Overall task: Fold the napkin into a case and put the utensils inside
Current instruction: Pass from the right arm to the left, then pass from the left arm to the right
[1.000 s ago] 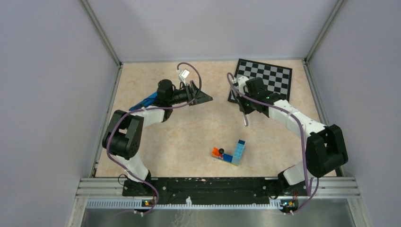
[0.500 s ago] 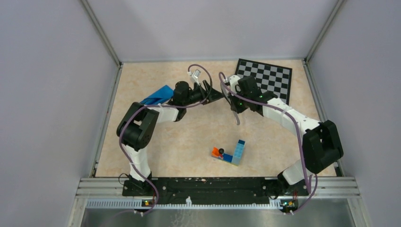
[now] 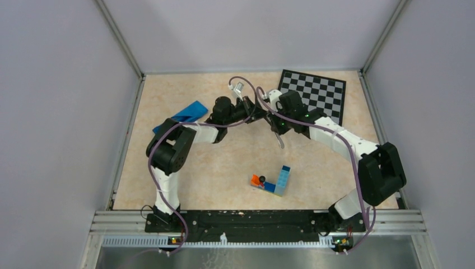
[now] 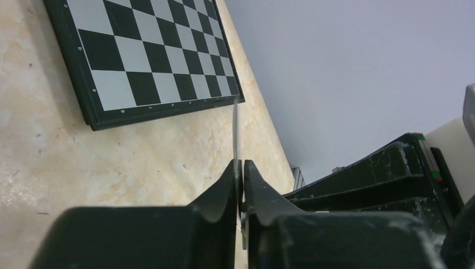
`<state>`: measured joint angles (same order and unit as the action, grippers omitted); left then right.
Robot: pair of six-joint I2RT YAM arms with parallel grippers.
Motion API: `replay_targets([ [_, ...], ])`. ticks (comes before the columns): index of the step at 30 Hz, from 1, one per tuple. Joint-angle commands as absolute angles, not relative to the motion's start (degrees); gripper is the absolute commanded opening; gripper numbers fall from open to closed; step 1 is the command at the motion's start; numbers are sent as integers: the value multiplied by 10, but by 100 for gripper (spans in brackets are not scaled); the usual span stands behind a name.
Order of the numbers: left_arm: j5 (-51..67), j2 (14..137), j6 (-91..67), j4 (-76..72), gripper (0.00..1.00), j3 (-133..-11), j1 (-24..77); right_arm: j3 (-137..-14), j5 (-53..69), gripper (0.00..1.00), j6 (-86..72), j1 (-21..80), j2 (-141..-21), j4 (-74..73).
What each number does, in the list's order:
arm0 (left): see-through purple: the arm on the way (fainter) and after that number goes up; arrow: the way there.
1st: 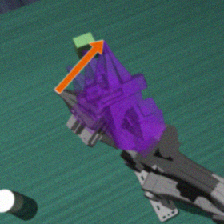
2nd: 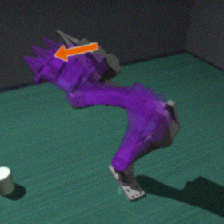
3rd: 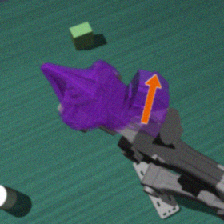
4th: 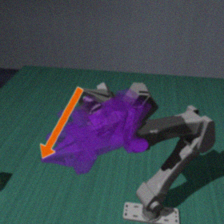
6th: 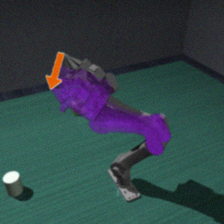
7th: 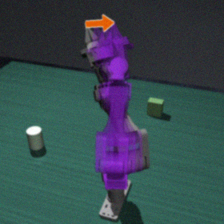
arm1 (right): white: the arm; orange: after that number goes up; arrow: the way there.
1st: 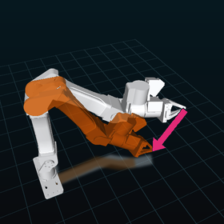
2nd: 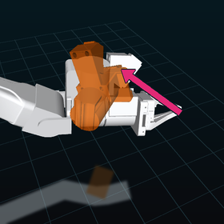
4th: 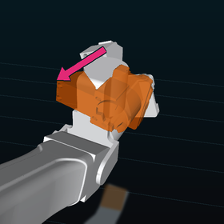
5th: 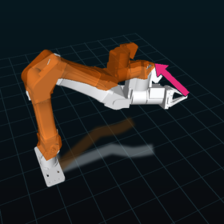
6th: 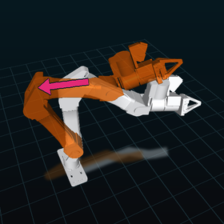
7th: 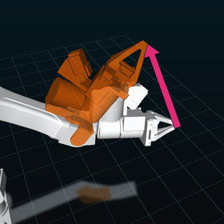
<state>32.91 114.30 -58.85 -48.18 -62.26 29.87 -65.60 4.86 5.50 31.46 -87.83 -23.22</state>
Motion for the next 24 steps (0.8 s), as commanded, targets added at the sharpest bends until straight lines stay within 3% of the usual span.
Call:
replay_targets([
  [1,317,1109,-587,-524,0,-616,300,-664,31,0,61,340,-875,-205],
  [2,312,1092,-583,-528,0,-601,299,-664,24,2,52,344,-873,-207],
  [3,309,1074,-577,-531,0,-586,298,-666,22,21,37,347,-872,-210],
  [4,306,1052,-572,-531,0,-571,295,-665,29,56,17,350,-867,-210],
  [5,303,1029,-569,-532,0,-555,293,-663,45,80,-4,350,-859,-209],
  [6,300,1006,-567,-534,0,-532,290,-662,65,83,-26,350,-851,-211],
  [13,265,817,-586,-545,0,-398,263,-652,204,85,-214,348,-776,-204],
  [18,175,673,-624,-529,0,-326,256,-562,410,83,-304,325,-732,-32],
  [22,103,592,-659,-507,0,-294,254,-490,484,75,-399,319,-701,138],
  [24,82,565,-672,-505,0,-284,254,-464,504,63,-439,318,-691,213],
])
